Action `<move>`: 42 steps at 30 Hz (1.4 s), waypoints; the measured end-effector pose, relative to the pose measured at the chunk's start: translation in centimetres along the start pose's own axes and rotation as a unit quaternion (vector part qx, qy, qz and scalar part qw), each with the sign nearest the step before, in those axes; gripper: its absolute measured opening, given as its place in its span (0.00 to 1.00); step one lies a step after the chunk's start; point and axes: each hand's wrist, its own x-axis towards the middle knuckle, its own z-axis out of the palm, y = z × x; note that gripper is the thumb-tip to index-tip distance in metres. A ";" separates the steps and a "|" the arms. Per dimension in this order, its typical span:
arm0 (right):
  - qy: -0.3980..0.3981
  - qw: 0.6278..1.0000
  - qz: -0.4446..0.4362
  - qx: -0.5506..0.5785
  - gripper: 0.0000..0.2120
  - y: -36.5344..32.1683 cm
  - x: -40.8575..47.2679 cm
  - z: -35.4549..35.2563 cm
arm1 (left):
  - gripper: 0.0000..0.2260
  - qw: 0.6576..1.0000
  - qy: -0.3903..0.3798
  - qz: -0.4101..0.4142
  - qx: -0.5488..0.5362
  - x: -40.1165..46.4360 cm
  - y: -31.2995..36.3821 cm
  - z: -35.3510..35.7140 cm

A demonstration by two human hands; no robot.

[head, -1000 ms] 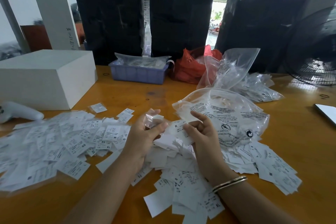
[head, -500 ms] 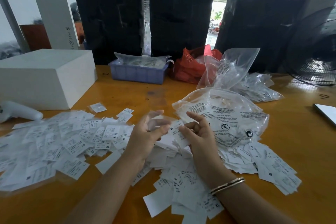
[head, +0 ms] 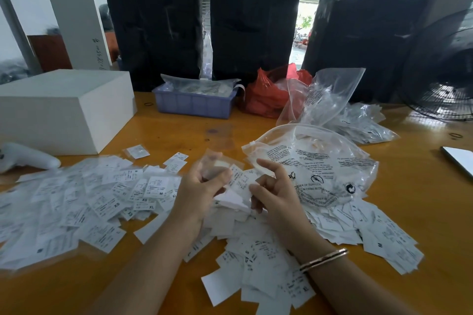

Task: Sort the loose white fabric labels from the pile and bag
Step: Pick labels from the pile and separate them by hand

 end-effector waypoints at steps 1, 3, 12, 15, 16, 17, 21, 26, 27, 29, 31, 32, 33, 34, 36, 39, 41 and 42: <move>0.001 1.000 -0.003 -0.014 0.19 0.0 0.0 0.1 | 0.16 1.000 -0.018 -0.008 0.011 -0.2 0.0 0.2; 0.005 0.999 -0.009 -0.032 0.19 -0.1 0.0 0.2 | 0.18 0.998 -0.054 -0.022 0.029 -0.5 -0.1 0.6; 0.004 0.996 -0.006 -0.090 0.02 -0.1 0.2 -0.3 | 0.16 0.990 -0.132 -0.042 0.007 -0.7 0.1 0.5; 0.007 0.996 -0.002 -0.087 0.04 -0.3 0.2 -0.4 | 0.12 0.989 -0.138 -0.046 -0.018 -0.6 0.1 0.5; 0.002 0.997 -0.001 -0.081 0.02 -0.6 0.1 -0.4 | 0.09 0.993 -0.113 -0.042 -0.013 -0.5 0.1 0.5; 0.001 0.997 -0.004 -0.071 0.01 -0.8 0.1 -0.6 | 0.07 0.996 -0.076 -0.040 -0.004 -0.2 0.0 0.3; 0.124 0.988 -0.066 -0.069 0.07 -2.9 2.3 -2.5 | 0.11 0.990 0.099 0.019 0.100 0.7 0.6 -1.4; 0.222 0.882 -0.048 -0.412 0.11 -4.3 8.5 -7.2 | 0.22 0.922 0.241 0.111 0.281 1.6 1.0 -4.2; 0.190 0.847 -0.010 -0.496 0.11 -4.1 9.5 -8.3 | 0.24 0.911 0.254 0.112 0.305 1.7 1.0 -4.6; 0.085 0.751 0.074 -0.650 0.12 -3.4 10.6 -9.9 | 0.26 0.889 0.266 0.111 0.356 1.8 0.8 -5.2; 0.010 0.689 0.136 -0.712 0.14 -2.5 10.7 -10.4 | 0.28 0.868 0.262 0.095 0.412 1.9 0.5 -5.5; -0.001 0.688 0.152 -0.710 0.12 -2.0 10.5 -10.4 | 0.30 0.854 0.253 0.082 0.447 1.9 0.3 -5.5; 0.001 0.694 0.158 -0.703 0.10 -1.8 10.4 -10.2 | 0.30 0.836 0.243 0.068 0.488 1.8 0.1 -5.5; 0.009 0.699 0.156 -0.698 0.09 -1.6 10.1 -9.9 | 0.31 0.813 0.237 0.055 0.529 1.8 -0.1 -5.6; 0.031 0.701 0.137 -0.699 0.09 -1.4 9.9 -9.5 | 0.31 0.764 0.236 0.034 0.599 1.8 -0.3 -5.8; 0.059 0.706 0.104 -0.698 0.09 -1.4 9.6 -9.3 | 0.31 0.733 0.241 0.038 0.635 1.9 -0.5 -5.8; 0.073 0.710 0.092 -0.694 0.07 -1.4 9.5 -9.4 | 0.29 0.744 0.223 0.078 0.624 2.0 -0.5 -5.3; 0.080 0.718 0.092 -0.686 0.07 -1.5 9.4 -9.4 | 0.27 0.751 0.211 0.103 0.617 2.0 -0.6 -5.0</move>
